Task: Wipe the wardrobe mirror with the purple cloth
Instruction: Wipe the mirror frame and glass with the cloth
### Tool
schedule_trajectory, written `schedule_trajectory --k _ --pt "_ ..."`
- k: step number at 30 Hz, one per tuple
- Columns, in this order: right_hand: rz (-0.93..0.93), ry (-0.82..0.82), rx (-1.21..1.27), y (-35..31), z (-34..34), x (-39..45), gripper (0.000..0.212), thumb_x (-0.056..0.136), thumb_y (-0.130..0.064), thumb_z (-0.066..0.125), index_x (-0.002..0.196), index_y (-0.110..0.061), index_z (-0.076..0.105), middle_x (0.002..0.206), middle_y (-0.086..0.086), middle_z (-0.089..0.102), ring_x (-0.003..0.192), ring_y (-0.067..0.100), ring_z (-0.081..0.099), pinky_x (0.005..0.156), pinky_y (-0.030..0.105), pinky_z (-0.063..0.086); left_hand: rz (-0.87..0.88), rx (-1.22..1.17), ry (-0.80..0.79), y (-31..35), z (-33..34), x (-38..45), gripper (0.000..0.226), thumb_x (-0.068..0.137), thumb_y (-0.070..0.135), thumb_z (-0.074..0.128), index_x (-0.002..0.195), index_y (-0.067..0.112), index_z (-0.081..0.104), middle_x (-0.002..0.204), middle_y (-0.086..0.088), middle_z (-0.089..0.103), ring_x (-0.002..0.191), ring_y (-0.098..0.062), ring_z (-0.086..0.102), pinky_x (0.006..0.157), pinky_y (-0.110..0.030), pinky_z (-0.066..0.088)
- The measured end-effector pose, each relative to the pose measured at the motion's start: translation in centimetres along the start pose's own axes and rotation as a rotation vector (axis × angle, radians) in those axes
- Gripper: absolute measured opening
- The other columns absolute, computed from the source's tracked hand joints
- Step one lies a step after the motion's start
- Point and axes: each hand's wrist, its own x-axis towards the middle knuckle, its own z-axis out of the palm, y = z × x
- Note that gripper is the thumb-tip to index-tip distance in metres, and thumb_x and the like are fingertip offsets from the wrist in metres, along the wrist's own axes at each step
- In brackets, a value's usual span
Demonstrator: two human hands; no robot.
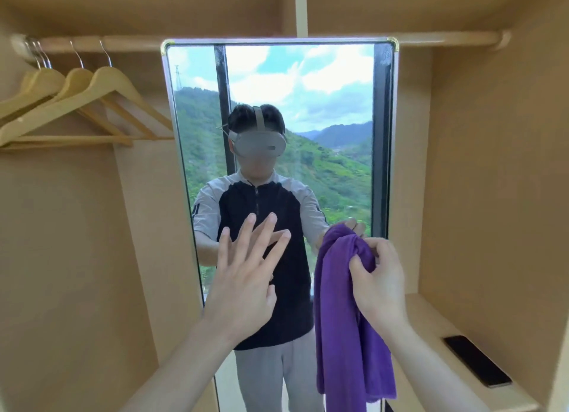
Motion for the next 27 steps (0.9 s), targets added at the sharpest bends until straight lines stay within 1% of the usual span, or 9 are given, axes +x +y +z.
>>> schedule_trajectory --k 2,5,7,11,13,16,19,23,27 --pt "0.023 0.073 0.027 -0.5 -0.7 1.2 0.016 0.093 -0.011 0.058 0.094 -0.027 0.059 0.097 -0.012 0.062 0.09 0.002 0.058 0.077 0.02 0.043 -0.015 -0.006 0.006 -0.5 -0.1 -0.3 0.093 0.078 0.026 0.068 0.159 0.028 0.022 0.169 -0.001 0.001 0.155 -0.032 -0.003 0.119 -0.064 0.016" --pt "0.052 0.169 0.053 -0.9 -1.7 3.2 0.011 0.094 -0.013 0.057 0.1 -0.021 0.061 0.096 -0.005 0.066 0.089 0.012 0.061 0.079 0.029 0.045 -0.051 0.002 0.036 -1.3 -0.2 -0.5 0.093 0.077 0.024 0.069 0.159 0.028 0.024 0.169 -0.001 0.003 0.155 -0.036 -0.004 0.119 -0.064 0.015" --pt "0.062 0.22 0.077 -1.2 -2.3 4.3 0.01 0.095 -0.013 0.055 0.1 -0.018 0.062 0.094 -0.003 0.066 0.086 0.016 0.061 0.077 0.029 0.044 -0.097 -0.003 0.067 -1.8 -0.4 -0.4 0.092 0.078 0.025 0.071 0.158 0.028 0.026 0.169 -0.002 0.004 0.154 -0.041 -0.004 0.118 -0.067 0.014" --pt "0.068 0.307 0.148 -2.2 -3.9 6.3 0.013 0.095 -0.014 0.053 0.092 -0.023 0.061 0.081 -0.008 0.06 0.072 0.011 0.053 0.073 0.028 0.044 -0.133 0.001 0.093 -2.3 -0.4 0.1 0.096 0.075 0.03 0.078 0.157 0.027 0.03 0.169 -0.005 0.006 0.151 -0.049 0.0 0.114 -0.071 0.021" --pt "0.069 0.342 0.179 -2.6 -4.4 7.4 0.014 0.095 -0.014 0.052 0.09 -0.023 0.06 0.078 -0.009 0.057 0.069 0.01 0.051 0.07 0.027 0.044 -0.139 0.013 0.1 -2.3 0.0 0.3 0.099 0.072 0.029 0.081 0.157 0.026 0.03 0.169 -0.007 0.008 0.151 -0.051 0.002 0.111 -0.072 0.024" --pt "0.075 0.338 0.187 -2.8 -3.8 8.4 0.012 0.098 -0.014 0.047 0.097 -0.017 0.059 0.083 -0.005 0.058 0.074 0.013 0.052 0.069 0.027 0.043 -0.14 0.031 0.102 -2.3 0.7 0.7 0.106 0.067 0.028 0.086 0.157 0.024 0.031 0.168 -0.011 0.009 0.149 -0.053 0.006 0.109 -0.073 0.027" --pt "0.072 0.317 0.14 -2.2 -2.2 7.9 0.012 0.103 -0.013 0.039 0.097 -0.012 0.05 0.092 0.001 0.056 0.082 0.019 0.051 0.066 0.028 0.036 -0.144 0.054 0.099 -2.4 1.2 1.2 0.111 0.062 0.03 0.09 0.156 0.022 0.032 0.168 -0.013 0.01 0.148 -0.055 0.008 0.107 -0.074 0.029" --pt "0.033 0.305 0.073 -0.7 -1.4 6.7 0.011 0.104 -0.011 0.036 0.102 -0.017 0.044 0.104 0.007 0.056 0.095 0.024 0.052 0.083 0.029 0.035 -0.149 0.052 0.129 -2.3 2.0 1.4 0.114 0.059 0.027 0.092 0.156 0.02 0.034 0.167 -0.013 0.013 0.149 -0.055 0.008 0.107 -0.075 0.029" --pt "0.04 0.246 0.056 0.6 -1.9 5.1 0.013 0.104 -0.011 0.035 0.105 -0.016 0.046 0.105 0.008 0.057 0.098 0.026 0.055 0.087 0.035 0.041 -0.157 -0.004 0.127 -2.4 2.4 1.7 0.118 0.058 0.02 0.092 0.157 0.022 0.028 0.168 -0.011 0.009 0.149 -0.053 0.007 0.109 -0.074 0.028"
